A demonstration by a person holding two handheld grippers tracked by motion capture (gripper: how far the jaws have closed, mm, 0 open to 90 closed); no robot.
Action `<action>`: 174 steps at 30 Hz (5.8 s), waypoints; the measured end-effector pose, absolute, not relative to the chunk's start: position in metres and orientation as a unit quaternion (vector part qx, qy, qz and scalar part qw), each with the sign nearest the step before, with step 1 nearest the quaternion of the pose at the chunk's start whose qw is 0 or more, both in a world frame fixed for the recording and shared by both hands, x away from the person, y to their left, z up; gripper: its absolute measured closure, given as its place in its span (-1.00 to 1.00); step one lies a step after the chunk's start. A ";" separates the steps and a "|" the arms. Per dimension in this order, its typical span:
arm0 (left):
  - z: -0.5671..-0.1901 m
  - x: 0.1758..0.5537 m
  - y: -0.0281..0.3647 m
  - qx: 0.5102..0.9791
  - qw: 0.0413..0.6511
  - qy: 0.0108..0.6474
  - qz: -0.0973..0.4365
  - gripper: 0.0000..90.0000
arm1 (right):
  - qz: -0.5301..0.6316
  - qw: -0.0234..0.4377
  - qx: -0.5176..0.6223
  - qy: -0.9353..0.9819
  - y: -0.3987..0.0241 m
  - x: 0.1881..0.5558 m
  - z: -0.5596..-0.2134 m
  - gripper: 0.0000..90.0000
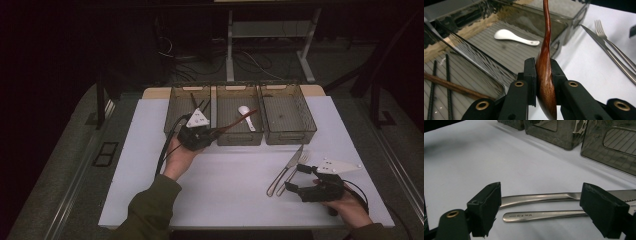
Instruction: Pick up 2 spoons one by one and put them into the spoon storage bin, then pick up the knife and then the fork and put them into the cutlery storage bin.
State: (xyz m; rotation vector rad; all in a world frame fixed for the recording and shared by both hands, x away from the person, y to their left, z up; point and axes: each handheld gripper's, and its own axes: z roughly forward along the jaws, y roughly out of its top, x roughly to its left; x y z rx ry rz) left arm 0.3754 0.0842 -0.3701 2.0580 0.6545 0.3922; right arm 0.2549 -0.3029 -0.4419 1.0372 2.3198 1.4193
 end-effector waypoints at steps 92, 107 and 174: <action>-0.402 0.304 0.138 0.819 0.490 0.275 0.112 -0.68 | 0.475 0.087 0.365 0.796 -0.310 0.259 -0.429 -0.68; -0.431 0.270 0.153 0.833 0.467 0.278 0.106 -0.98 | 0.381 0.058 0.382 0.840 -0.290 0.274 -0.430 0.45; -0.434 0.269 0.153 0.836 0.464 0.275 0.097 -1.00 | 0.252 0.037 0.386 0.887 -0.331 0.249 -0.432 0.99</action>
